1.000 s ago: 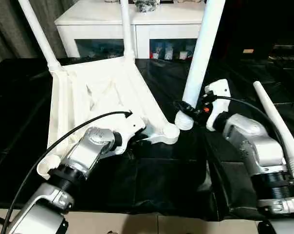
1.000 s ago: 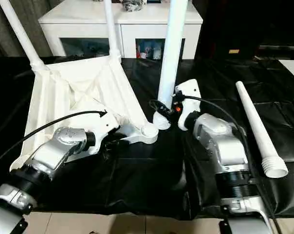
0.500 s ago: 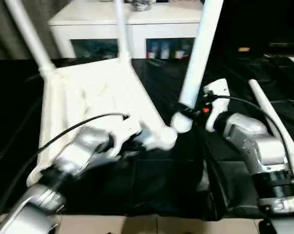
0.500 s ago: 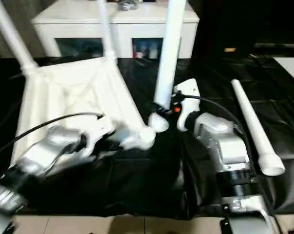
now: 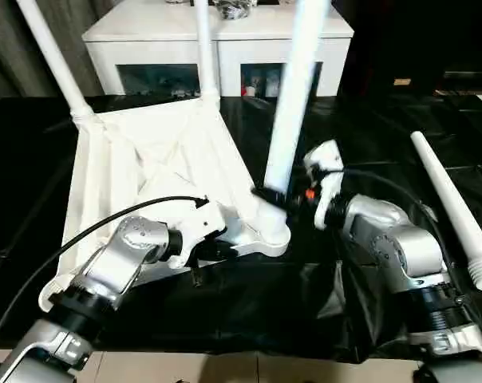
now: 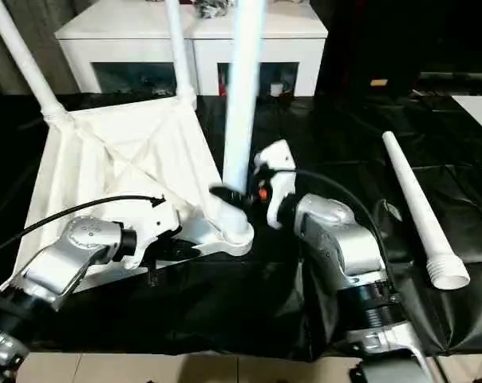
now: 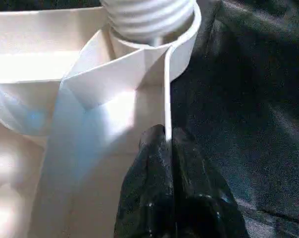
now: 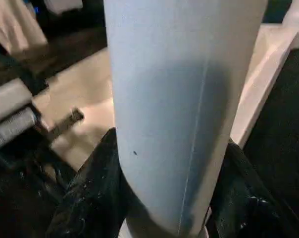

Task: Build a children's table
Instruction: Insert table leg to table base

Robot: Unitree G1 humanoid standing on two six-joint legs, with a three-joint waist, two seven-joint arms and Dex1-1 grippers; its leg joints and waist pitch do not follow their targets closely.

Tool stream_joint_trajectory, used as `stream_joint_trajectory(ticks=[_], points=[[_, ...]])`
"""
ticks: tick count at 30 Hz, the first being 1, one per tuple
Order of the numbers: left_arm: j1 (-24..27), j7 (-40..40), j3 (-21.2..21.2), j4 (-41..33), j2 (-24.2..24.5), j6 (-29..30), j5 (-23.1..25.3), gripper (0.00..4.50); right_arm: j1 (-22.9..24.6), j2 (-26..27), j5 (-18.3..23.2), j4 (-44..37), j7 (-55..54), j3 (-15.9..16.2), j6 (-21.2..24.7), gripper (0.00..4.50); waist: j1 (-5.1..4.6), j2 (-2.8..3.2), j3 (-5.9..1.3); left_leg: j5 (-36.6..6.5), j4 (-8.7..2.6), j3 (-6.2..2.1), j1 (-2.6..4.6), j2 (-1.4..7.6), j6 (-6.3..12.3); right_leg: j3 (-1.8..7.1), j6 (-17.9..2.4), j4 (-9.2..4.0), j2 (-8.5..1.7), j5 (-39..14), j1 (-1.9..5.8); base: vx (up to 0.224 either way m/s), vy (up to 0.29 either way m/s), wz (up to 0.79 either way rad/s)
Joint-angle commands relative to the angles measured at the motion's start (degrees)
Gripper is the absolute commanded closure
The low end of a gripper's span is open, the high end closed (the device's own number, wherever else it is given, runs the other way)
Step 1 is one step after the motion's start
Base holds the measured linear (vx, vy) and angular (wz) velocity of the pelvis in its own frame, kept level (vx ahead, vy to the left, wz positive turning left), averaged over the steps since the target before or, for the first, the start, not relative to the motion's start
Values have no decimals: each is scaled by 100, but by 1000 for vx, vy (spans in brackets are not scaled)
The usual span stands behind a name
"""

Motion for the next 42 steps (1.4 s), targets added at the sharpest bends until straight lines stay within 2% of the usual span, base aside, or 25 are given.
stream_joint_trajectory(ticks=[1,5,12,20,21,23,24,27,29,30,34,37,38,39,40,41,42], points=[[89,-86,31,-103,99,-64,-7,450,14,-1,-39,25,15,15,-89,266,36,-55,-397,-743,-429,-3,-5,65,187,279,-1289,-417,-267,-667,388,0,0,0],[128,-90,66,-137,118,-55,-45,450,6,29,-14,150,8,-25,-121,266,33,-30,-394,-773,-430,-2,7,69,175,281,-1301,-417,-260,-679,371,0,0,0],[117,-115,124,-144,102,-38,-42,450,64,297,153,638,-61,-314,-345,266,9,-8,-391,-912,-439,-10,1,63,136,274,-1325,-431,-260,-756,376,0,0,0],[35,78,314,-22,25,-54,-77,450,629,406,228,659,-108,-501,-691,266,25,16,-388,-985,-452,-9,17,73,155,273,-1348,-443,-257,-698,368,0,0,0],[13,120,340,9,17,-80,-67,450,716,422,197,640,-127,-502,-800,266,32,75,-385,-1047,-456,-18,20,72,130,268,-1336,-443,-263,-781,365,0,0,0],[-66,240,408,134,-18,-134,-45,450,926,447,72,609,-232,-498,-1163,267,27,64,-369,-1222,-472,-12,33,77,93,269,-1284,-489,-260,-934,355,0,0,0],[-86,255,418,164,-24,-145,-42,450,961,447,42,603,-251,-490,-1240,267,36,109,-370,-1281,-477,-22,39,76,67,267,-1271,-490,-268,-994,355,0,0,0],[-154,236,432,238,-30,-154,-48,450,1102,400,-97,442,-283,-386,-1405,267,11,127,-361,-1531,-501,-38,51,69,21,263,-1222,-516,-260,-1221,365,0,0,0],[-177,228,438,265,-33,-162,-41,450,1130,369,-161,355,-262,-322,-1393,267,4,135,-357,-1538,-503,-38,45,65,36,262,-1187,-532,-257,-1300,361,0,0,0],[-205,237,440,285,-47,-162,-33,450,1158,288,-289,217,-228,-193,-1398,267,2,127,-362,-1506,-500,-39,40,65,46,265,-1173,-536,-259,-1308,367,0,0,0],[-242,230,454,329,-60,-169,-27,450,1175,210,-312,16,-126,-33,-1267,267,14,117,-368,-1319,-494,-38,20,65,101,263,-1158,-524,-253,-1162,378,0,0,0],[-245,195,444,336,-55,-172,-24,450,1115,139,-341,-41,-57,120,-1120,267,8,123,-358,-1410,-502,-39,23,67,107,264,-1155,-532,-258,-1287,370,0,0,0],[-235,177,438,329,-45,-178,-23,450,1047,105,-358,-15,-21,189,-1007,267,0,47,-356,-1423,-504,-30,18,69,117,268,-1136,-549,-256,-1346,367,0,0,0],[-227,164,436,325,-35,-183,-24,450,979,74,-371,13,20,253,-883,267,16,68,-357,-1380,-507,-41,19,67,121,268,-1131,-528,-264,-1402,373,0,0,0],[-210,151,440,305,-17,-182,-29,450,870,-11,-422,57,140,397,-658,267,8,33,-352,-1356,-507,-35,9,69,134,270,-1113,-537,-263,-1429,370,0,0,0],[-205,149,442,300,-13,-180,-31,450,840,-36,-435,70,177,440,-582,267,19,29,-354,-1292,-506,-43,10,71,149,270,-1103,-522,-268,-1459,376,0,0,0],[-176,145,450,261,4,-163,-38,450,746,-130,-426,116,342,594,-213,267,9,3,-348,-1265,-504,-34,10,73,163,273,-1094,-534,-262,-1474,365,0,0,0]])
